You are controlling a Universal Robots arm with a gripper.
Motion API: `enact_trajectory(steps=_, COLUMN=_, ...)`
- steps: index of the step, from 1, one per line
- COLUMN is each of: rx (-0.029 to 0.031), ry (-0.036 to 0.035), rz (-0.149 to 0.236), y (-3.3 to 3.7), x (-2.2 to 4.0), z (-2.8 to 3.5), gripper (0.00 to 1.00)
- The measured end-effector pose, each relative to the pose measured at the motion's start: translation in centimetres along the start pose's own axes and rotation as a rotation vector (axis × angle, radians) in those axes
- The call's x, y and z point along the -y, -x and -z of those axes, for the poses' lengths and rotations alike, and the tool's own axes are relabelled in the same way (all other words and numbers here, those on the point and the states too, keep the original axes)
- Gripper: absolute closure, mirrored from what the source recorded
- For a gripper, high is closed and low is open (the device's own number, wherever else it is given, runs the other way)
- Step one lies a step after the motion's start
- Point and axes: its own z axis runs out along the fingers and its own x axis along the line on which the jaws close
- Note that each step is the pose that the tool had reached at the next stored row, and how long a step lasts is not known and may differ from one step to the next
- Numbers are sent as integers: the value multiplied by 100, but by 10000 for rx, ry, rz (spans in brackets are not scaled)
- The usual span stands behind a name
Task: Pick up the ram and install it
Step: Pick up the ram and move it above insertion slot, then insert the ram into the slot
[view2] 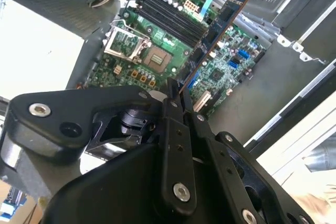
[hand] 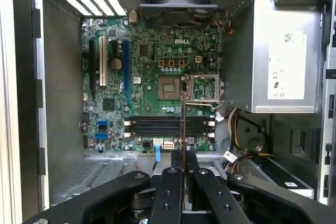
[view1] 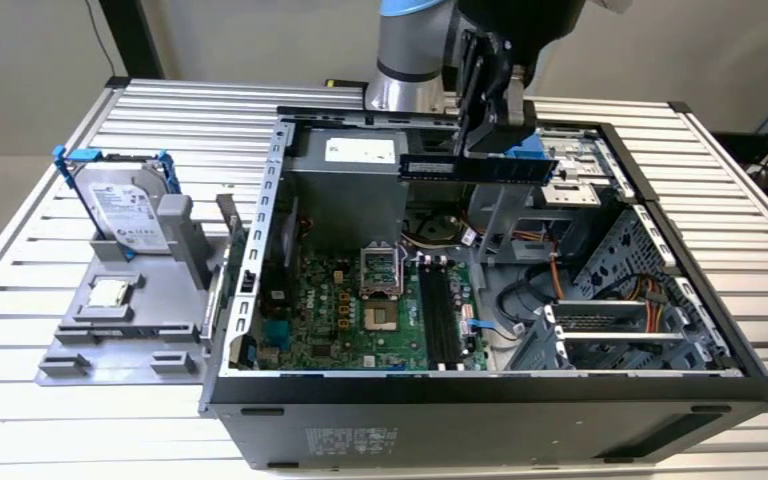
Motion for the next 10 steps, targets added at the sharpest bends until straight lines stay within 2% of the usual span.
enact_trajectory(steps=3, rx=0, ry=0, rz=1, y=30, x=1, z=0, gripper=100)
enact_trajectory(steps=10, rx=0, ry=0, rz=-10, y=221, x=-3, z=-4, gripper=100)
